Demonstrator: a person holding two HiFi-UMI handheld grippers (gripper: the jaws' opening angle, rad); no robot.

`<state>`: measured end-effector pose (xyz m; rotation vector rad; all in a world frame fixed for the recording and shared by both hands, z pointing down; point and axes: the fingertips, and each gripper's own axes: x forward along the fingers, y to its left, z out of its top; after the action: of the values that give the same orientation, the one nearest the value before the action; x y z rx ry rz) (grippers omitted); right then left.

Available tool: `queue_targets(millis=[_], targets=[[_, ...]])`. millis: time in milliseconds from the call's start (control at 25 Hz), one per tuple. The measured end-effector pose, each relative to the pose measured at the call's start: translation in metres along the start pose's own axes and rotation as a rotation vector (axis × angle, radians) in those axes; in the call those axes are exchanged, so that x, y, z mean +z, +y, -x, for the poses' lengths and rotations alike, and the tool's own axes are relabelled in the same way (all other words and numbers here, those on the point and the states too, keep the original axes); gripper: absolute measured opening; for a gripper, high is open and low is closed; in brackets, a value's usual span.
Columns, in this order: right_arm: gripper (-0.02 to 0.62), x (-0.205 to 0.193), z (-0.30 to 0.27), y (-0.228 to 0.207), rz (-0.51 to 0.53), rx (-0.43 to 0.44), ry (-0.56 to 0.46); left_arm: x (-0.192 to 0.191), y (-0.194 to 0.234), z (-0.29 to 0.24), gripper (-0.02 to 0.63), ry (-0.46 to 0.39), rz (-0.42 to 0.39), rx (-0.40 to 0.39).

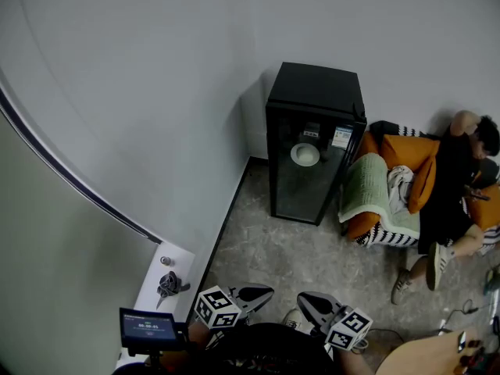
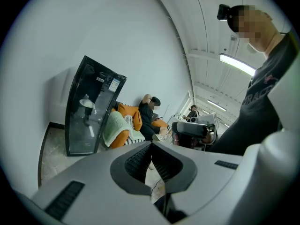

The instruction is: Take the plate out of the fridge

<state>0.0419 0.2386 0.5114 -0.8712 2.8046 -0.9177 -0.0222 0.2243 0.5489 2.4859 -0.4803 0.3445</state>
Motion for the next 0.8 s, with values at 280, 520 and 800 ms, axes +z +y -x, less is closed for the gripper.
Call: queue_targets(millis=[280, 520, 800], targets=[[0.003, 0.002, 0.035, -0.017, -0.029, 0.042, -0.023, -0.002, -0.019, -0.031, -0.005, -0.001, 0.012, 0.045], [0.005, 0.003, 0.07, -0.032, -0.031, 0.088, -0.032, -0.005, -0.037, -0.061, -0.005, -0.005, 0.0, 0.103], [0.004, 0.02, 0.081, -0.039, -0.053, 0.071, -0.065, 0.019, -0.028, -0.059, -0.005, -0.011, -0.017, 0.144]])
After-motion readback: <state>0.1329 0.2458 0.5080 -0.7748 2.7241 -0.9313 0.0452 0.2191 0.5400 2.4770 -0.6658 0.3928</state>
